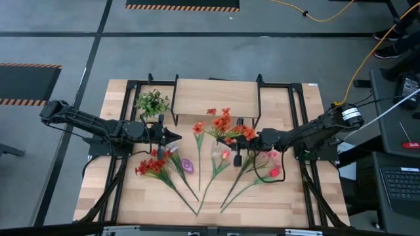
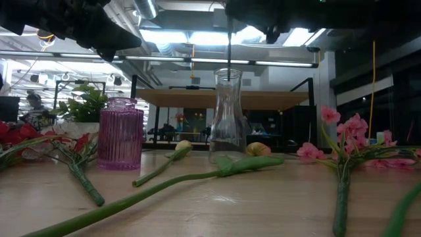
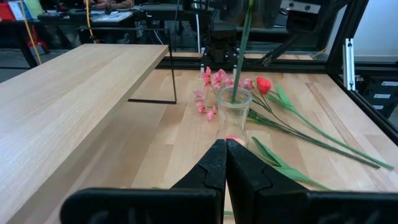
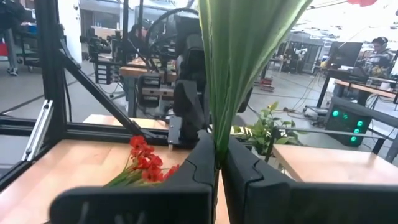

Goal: Pick and place flowers into a vace then onto a shelf
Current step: Put the right orange flowers into the transparent vase

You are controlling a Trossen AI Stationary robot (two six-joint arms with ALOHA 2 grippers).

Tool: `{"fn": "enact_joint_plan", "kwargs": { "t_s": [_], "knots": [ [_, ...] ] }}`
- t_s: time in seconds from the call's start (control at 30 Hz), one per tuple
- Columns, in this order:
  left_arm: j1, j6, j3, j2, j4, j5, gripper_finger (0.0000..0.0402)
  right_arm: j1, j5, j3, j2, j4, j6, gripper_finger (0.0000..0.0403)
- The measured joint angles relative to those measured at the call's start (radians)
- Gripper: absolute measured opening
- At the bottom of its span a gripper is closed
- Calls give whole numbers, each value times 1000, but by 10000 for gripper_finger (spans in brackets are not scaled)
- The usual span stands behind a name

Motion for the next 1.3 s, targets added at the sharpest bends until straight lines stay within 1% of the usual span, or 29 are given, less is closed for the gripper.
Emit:
{"fn": "enact_joint_plan", "kwargs": {
  "t_s": [0.27,0.77,1.0,1.1,1.3],
  "knots": [
    [0,0,0,0,0,0,4,0,1,0,61,17,16,10],
    [0,0,0,0,0,0,4,-2,1,0,131,14,27,10],
    [0,0,0,0,0,0,4,-2,1,0,139,11,27,10],
    [0,0,0,0,0,0,4,-2,1,0,139,8,27,15],
    [0,0,0,0,0,0,4,-2,1,0,139,-25,26,42]
  ]
}}
